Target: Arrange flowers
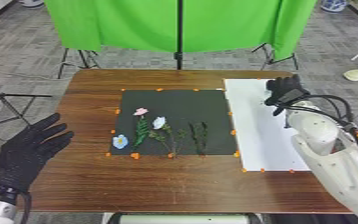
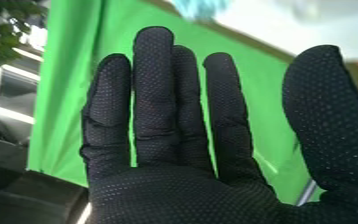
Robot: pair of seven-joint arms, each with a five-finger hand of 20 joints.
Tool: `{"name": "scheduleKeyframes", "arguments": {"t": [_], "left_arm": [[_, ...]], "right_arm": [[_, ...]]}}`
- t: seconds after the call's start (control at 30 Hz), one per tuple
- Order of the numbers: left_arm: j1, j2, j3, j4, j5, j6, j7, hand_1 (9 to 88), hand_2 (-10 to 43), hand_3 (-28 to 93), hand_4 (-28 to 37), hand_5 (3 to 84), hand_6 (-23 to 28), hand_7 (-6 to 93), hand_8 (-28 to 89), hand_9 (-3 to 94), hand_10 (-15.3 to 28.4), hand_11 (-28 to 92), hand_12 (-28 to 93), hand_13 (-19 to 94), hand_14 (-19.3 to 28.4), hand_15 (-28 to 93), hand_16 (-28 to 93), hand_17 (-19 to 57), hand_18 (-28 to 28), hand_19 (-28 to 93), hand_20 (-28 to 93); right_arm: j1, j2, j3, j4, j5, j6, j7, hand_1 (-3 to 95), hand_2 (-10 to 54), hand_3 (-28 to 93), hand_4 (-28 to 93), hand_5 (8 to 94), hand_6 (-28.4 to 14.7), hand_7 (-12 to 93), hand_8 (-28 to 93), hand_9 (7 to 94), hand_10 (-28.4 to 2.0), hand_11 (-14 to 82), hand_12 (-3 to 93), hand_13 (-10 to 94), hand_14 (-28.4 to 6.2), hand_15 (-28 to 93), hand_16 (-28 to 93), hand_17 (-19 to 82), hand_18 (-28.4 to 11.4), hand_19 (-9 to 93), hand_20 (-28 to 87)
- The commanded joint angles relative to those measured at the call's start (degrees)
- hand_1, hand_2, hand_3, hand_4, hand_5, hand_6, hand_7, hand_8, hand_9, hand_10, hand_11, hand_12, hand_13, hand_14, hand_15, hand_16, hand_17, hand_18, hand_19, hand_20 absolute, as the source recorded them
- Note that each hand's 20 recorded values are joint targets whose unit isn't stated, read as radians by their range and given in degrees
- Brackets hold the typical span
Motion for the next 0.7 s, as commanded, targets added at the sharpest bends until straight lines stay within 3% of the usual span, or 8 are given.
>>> {"name": "scheduleKeyframes", "arguments": {"t": [0.03,0.3,0.7], "left_arm": [[1.06,-0.43,-0.44,-0.12,0.27,-0.13,-0.38,25.6,-2.3,70,-25.1,38.0,3.0,19.9,-10,32.3,13.4,28,13,27,16.3,36,-1,-7.6,22.4,49,5],[0.44,-0.08,-0.17,0.13,0.26,-0.10,-0.73,25.6,-2.2,70,-25.0,37.9,3.0,19.9,-10,32.3,13.2,28,13,27,16.3,36,-2,-7.5,22.4,49,5],[-0.11,-0.04,0.04,0.43,0.27,-0.42,-1.12,25.6,-2.2,70,-24.9,37.9,3.0,20.0,-10,32.3,13.3,28,13,27,16.4,36,-2,-7.5,22.4,49,5]], "right_arm": [[-3.00,1.14,0.80,-0.41,-0.65,1.29,1.31,25.9,-9.5,87,-28,45.6,0.1,33,-22,48.7,-9.0,41.8,21.0,55,-4.7,55,16,23,-16.3,74,38],[-2.44,0.43,-0.76,0.07,-1.02,4.35,1.91,25.5,-9.5,87,-28,47.0,-0.3,33,-21,51.8,-8.0,44.0,21.4,58,-3.9,57,17,23,-15.8,75,38],[0.83,-2.58,-4.29,3.84,-2.12,4.49,2.59,30.6,-9.5,85,-28,50.6,1.6,35,-22,59.5,-6.1,44.1,21.9,64,-2.3,57,19,24,-15.5,74,38]]}}
